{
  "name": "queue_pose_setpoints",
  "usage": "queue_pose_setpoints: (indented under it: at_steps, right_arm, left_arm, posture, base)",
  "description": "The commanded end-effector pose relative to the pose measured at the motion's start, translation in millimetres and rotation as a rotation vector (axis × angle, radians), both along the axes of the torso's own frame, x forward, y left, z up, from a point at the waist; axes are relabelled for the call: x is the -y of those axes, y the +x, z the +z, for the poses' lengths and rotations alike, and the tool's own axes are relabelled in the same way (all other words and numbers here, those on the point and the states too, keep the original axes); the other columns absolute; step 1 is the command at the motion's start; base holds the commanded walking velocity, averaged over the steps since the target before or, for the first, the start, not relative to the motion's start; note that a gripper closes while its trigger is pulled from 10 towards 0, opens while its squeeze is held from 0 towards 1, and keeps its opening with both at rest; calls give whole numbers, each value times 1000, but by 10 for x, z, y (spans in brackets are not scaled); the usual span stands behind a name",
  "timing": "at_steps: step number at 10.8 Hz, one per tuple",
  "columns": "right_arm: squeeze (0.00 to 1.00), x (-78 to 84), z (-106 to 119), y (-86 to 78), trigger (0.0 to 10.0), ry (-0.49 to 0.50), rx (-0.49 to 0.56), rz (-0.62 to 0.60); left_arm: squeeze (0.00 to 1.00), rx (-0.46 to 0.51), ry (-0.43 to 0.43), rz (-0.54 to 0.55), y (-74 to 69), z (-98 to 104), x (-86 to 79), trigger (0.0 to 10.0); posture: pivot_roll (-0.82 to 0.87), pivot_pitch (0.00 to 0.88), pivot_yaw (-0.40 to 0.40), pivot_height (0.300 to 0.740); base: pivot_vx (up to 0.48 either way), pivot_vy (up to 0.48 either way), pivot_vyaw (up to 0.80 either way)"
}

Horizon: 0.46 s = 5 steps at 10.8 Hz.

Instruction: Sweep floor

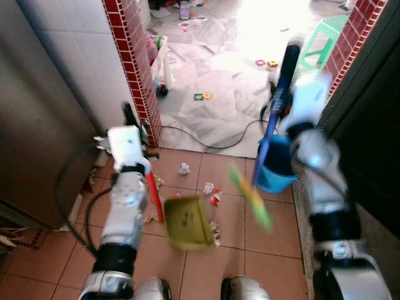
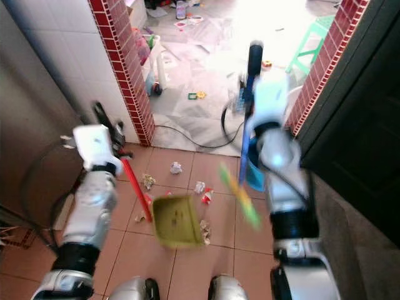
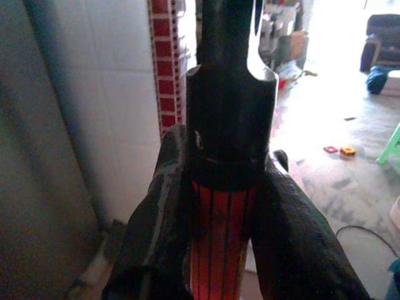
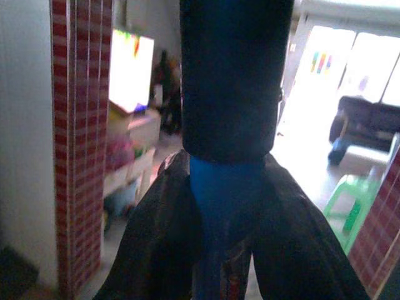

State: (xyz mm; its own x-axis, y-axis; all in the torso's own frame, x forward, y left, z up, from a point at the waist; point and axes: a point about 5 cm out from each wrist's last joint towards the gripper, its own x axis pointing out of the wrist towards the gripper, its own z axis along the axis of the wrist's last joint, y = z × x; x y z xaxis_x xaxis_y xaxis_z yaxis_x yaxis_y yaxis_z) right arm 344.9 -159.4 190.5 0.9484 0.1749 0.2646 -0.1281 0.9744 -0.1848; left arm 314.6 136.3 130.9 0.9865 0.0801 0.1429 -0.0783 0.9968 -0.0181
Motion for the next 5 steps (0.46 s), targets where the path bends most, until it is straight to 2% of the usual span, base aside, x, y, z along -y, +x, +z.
queue_pose_setpoints:
  at_steps: [1, 2, 3, 4, 5]
  right_arm:
    - [0, -20, 86, 0, 10000, 12, 56, -2]
    - [0, -18, 15, 1, 10000, 37, 30, -11]
    - [0, -2, -118, 4, 10000, 117, -17, -42]
    - [0, -2, -156, -3, 10000, 110, -23, -45]
    - [0, -11, -234, -22, 10000, 106, -38, -64]
  left_arm:
    - [0, 14, 45, -14, -29, 38, -9, 10000]
    - [0, -41, 33, -3, -45, -101, -22, 10000]
    - [0, -108, 58, -12, -72, -262, 3, 10000]
    - [0, -141, 66, -21, -49, -333, 31, 10000]
    - [0, -226, 70, -38, 8, -478, 110, 10000]
  posture:
    - [-148, 80, 49, 740]
    - [-153, 81, 49, 740]
    - [-159, 83, 52, 740]
    - [-163, 81, 54, 740]
    - [-169, 79, 55, 740]
  base:
    - [0, 0, 0]
    - [0, 0, 0]
    - [0, 0, 0]
    - [0, 0, 0]
    - [0, 0, 0]
